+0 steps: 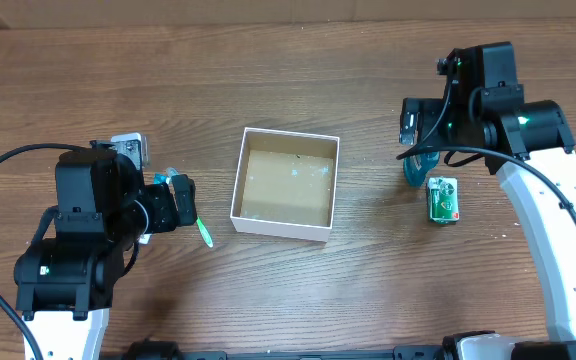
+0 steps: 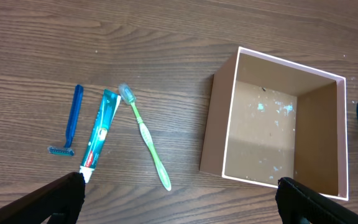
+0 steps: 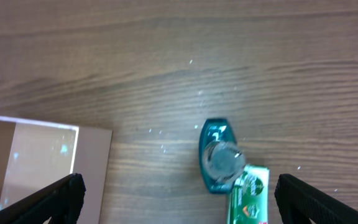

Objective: Pack container
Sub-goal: 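Lower the right gripper onto the blue Listerine bottle and grasp it, then carry the bottle left into the box and lower it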

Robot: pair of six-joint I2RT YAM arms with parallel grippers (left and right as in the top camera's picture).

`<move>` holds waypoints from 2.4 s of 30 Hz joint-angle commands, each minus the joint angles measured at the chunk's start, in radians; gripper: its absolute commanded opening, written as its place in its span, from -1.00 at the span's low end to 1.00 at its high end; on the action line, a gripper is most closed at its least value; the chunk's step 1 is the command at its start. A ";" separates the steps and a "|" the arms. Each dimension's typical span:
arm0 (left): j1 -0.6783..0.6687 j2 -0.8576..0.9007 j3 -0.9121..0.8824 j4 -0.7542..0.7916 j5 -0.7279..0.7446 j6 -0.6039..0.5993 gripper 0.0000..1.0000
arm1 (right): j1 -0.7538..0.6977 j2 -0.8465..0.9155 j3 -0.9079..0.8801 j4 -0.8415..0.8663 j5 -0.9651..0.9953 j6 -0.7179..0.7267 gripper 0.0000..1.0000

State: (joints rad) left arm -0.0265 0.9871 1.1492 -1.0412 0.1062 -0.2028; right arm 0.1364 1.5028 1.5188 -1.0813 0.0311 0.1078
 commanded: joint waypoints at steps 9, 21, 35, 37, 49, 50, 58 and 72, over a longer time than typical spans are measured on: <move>-0.007 0.002 0.028 -0.002 0.025 0.023 1.00 | -0.065 0.229 0.033 -0.028 -0.033 -0.030 1.00; -0.007 0.002 0.028 -0.006 0.018 0.023 1.00 | -0.067 0.313 0.032 -0.029 -0.033 -0.029 0.63; -0.007 0.001 0.028 -0.005 0.017 0.024 1.00 | -0.067 0.313 0.032 -0.048 -0.033 -0.029 -0.09; -0.007 0.002 0.028 -0.006 0.017 0.024 1.00 | -0.067 0.313 0.032 -0.048 -0.033 -0.029 -0.18; -0.007 0.001 0.028 -0.005 0.014 0.024 1.00 | -0.067 0.311 0.033 -0.044 -0.034 -0.025 -0.89; -0.007 0.001 0.028 -0.006 0.013 0.024 1.00 | -0.067 0.307 0.035 -0.045 -0.034 -0.022 -0.92; -0.007 0.001 0.028 -0.010 -0.018 0.024 1.00 | 0.031 0.116 0.231 -0.171 -0.034 0.024 -0.93; -0.007 0.002 0.028 -0.010 -0.020 0.023 1.00 | 0.539 0.109 0.348 -0.147 0.032 0.297 -0.93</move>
State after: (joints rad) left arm -0.0265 0.9871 1.1511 -1.0515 0.0937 -0.2024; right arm 0.6052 1.5909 1.8530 -1.2617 0.0139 0.3065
